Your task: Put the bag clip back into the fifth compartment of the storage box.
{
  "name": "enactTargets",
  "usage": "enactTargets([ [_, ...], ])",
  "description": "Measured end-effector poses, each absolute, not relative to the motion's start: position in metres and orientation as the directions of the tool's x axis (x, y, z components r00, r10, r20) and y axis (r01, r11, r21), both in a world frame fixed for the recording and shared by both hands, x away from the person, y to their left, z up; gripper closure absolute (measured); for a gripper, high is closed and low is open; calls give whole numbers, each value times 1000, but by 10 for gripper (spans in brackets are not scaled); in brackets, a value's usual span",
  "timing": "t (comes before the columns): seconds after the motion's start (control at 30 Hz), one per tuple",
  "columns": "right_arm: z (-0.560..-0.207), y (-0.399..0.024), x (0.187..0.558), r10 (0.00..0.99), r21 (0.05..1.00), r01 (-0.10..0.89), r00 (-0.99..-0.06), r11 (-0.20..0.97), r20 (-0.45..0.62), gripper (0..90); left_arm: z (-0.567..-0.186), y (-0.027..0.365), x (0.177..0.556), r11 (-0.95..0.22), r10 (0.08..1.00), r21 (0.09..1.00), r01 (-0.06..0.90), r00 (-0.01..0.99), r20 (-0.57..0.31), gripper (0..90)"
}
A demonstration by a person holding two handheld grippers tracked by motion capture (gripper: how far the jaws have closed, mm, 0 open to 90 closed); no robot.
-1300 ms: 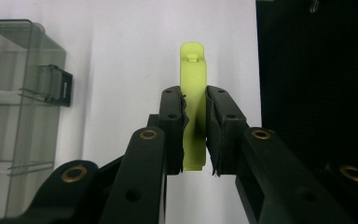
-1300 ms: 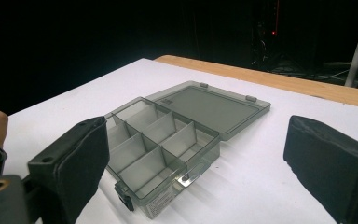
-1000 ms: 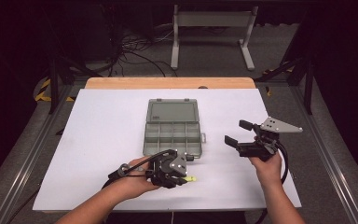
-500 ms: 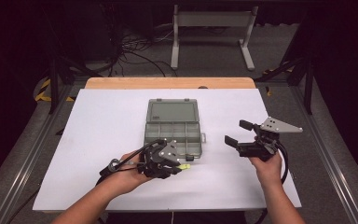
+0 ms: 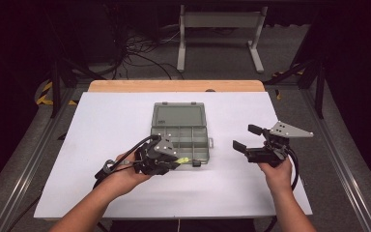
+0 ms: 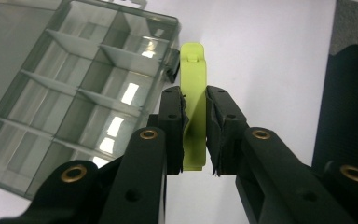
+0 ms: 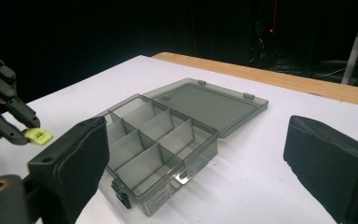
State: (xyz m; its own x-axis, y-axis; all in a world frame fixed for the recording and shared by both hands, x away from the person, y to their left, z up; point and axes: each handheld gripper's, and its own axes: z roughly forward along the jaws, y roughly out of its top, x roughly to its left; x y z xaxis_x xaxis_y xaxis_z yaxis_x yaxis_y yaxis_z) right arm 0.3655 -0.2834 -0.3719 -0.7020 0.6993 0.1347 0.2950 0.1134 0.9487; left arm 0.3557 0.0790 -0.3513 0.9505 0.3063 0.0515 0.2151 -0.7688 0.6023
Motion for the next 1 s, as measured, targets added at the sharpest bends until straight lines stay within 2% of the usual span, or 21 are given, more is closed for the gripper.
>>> enactTargets([
  [0.3,-372,-283,365,702,948,295,-700,118,131,71,-351,91,367,-731,414,610,304,909,43,776],
  [1.0,-373,-283,366,703,948,291,-701,129,119,71,-353,106,382,-665,547,617,420,837,19,775],
])
